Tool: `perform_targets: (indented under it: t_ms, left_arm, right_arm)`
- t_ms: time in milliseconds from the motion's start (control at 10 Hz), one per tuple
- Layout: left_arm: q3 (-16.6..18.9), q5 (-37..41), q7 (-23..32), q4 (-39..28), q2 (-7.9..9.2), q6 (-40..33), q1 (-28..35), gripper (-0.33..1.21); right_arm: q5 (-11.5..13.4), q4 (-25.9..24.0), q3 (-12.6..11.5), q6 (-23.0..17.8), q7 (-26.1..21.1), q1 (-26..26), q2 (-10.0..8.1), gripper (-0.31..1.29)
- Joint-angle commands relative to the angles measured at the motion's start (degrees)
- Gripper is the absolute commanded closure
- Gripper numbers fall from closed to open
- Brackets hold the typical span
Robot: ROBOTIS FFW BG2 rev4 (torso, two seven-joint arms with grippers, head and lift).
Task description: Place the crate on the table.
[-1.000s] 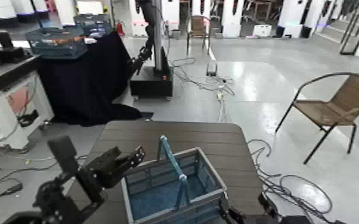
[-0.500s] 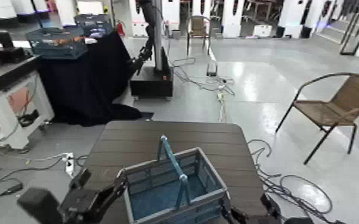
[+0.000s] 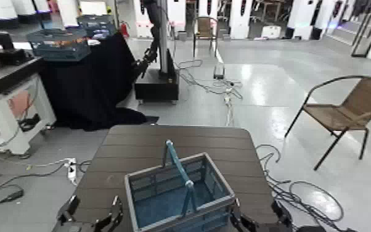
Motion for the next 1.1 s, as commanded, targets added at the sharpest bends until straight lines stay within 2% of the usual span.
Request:
perform_targets:
  t_ms: [100,1100]
  left_arm:
    - [-0.1,-0.1,0.0,0.1,0.09,-0.1,0.1,0.11]
    - [-0.1,0.1,0.2,0.3,0.17,1.0,-0.3,0.11]
  right_arm:
    - [0.0,0.0,-0.1,0.1,0.0,0.0,-0.10,0.15]
    - [0.0,0.1,0.0,0.3,0.0,0.0,-0.10,0.15]
